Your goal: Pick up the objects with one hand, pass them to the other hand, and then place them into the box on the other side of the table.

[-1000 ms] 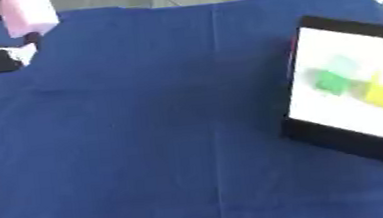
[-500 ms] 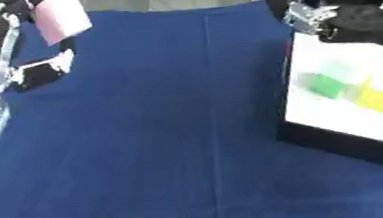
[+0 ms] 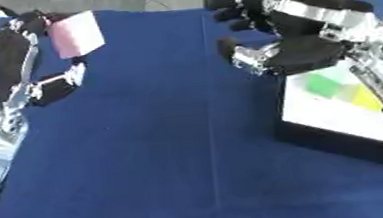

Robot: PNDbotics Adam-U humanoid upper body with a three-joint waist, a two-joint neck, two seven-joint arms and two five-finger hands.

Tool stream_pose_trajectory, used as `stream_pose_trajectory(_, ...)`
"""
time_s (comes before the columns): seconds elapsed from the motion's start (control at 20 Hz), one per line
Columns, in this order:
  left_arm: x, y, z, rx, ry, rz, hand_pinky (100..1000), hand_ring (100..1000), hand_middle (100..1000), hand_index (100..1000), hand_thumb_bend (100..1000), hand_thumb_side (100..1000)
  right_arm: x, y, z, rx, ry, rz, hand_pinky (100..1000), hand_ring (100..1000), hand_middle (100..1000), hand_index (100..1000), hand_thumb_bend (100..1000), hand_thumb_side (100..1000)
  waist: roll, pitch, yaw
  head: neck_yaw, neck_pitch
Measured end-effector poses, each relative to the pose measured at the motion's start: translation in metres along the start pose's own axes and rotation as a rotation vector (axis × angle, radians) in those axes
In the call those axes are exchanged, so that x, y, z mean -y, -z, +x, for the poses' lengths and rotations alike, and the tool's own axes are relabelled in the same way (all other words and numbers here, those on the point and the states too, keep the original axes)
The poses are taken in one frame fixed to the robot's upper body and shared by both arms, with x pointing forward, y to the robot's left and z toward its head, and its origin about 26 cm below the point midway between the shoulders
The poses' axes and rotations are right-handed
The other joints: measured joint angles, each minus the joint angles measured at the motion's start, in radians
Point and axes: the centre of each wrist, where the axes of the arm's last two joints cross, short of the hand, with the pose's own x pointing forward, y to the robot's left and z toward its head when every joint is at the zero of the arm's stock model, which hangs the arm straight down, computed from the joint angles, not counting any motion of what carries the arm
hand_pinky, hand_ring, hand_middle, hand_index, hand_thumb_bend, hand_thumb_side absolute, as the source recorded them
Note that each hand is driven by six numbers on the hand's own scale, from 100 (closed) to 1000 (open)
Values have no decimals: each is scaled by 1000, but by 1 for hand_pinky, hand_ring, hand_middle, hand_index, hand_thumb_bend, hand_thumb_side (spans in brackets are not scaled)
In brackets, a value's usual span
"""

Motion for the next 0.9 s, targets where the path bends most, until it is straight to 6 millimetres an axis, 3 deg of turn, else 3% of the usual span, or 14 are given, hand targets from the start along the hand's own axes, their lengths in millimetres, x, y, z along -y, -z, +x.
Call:
stream_pose_trajectory(0.15,3,-1,5,21,18,16,724,601,544,619,100,109,-5,6,3,-1,-3,25,979,1000,1000,1000,100,509,0,0,-1,0,1)
stream_pose_trajectory(0.25,5,-2,8,33,32,25,723,596,538,612,100,115,-7,10,6,5,-6,35,980,1000,1000,1000,100,454,0,0,-1,0,4)
stream_pose_trajectory(0.6,12,-4,20,68,12,-25,731,583,525,596,100,149,-10,19,15,73,-120,21,959,1000,1000,1000,100,102,-2,0,0,0,9)
stream_pose_trajectory(0.9,15,-6,28,96,-44,-90,734,574,518,596,100,165,-14,25,20,109,-249,-14,945,1000,1000,994,100,100,-5,-2,2,0,17)
